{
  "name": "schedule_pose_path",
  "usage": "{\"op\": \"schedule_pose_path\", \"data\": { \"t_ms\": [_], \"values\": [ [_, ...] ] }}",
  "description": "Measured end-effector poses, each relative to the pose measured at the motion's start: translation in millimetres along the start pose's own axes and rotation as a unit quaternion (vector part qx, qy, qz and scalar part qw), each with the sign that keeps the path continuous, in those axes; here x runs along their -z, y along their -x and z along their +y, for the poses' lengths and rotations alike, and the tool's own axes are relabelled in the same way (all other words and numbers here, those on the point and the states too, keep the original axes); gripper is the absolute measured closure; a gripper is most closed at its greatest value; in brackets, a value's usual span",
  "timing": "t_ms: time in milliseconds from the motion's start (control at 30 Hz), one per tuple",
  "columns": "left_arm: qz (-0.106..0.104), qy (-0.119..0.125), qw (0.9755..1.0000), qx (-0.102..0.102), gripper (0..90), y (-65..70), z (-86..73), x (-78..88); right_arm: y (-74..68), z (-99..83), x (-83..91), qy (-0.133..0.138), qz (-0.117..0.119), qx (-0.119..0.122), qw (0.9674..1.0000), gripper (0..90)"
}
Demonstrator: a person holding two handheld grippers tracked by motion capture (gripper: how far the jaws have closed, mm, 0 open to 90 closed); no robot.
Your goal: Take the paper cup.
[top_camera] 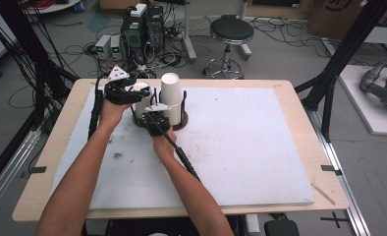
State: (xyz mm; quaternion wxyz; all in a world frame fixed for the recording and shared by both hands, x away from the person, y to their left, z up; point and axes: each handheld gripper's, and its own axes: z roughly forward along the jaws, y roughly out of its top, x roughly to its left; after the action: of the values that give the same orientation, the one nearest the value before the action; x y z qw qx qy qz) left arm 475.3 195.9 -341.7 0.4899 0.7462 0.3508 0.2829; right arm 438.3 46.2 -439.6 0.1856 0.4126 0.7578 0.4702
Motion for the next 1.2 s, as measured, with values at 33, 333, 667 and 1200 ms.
{"op": "schedule_pose_path", "data": {
  "t_ms": [33, 333, 667, 1200],
  "values": [
    [-0.002, 0.0, 1.0, 0.001, 30.6, 0.6, 0.5, -1.4, -0.4, 0.1, 0.2, 0.0, -0.003, 0.003, 1.0, 90.0],
    [-0.016, -0.016, 0.9998, 0.001, 23.8, 0.9, 2.2, -15.6, -3.0, 1.0, -0.8, 0.001, -0.011, -0.002, 0.9999, 90.0],
    [-0.003, -0.043, 0.999, 0.011, 35.9, -4.6, 3.3, -11.7, -8.4, 1.8, -2.7, 0.003, -0.022, -0.006, 0.9997, 90.0],
    [0.012, -0.063, 0.9971, 0.04, 36.2, -5.8, 8.4, -2.3, -11.5, 2.9, -4.6, 0.006, -0.034, -0.02, 0.9992, 90.0]
  ]
}}
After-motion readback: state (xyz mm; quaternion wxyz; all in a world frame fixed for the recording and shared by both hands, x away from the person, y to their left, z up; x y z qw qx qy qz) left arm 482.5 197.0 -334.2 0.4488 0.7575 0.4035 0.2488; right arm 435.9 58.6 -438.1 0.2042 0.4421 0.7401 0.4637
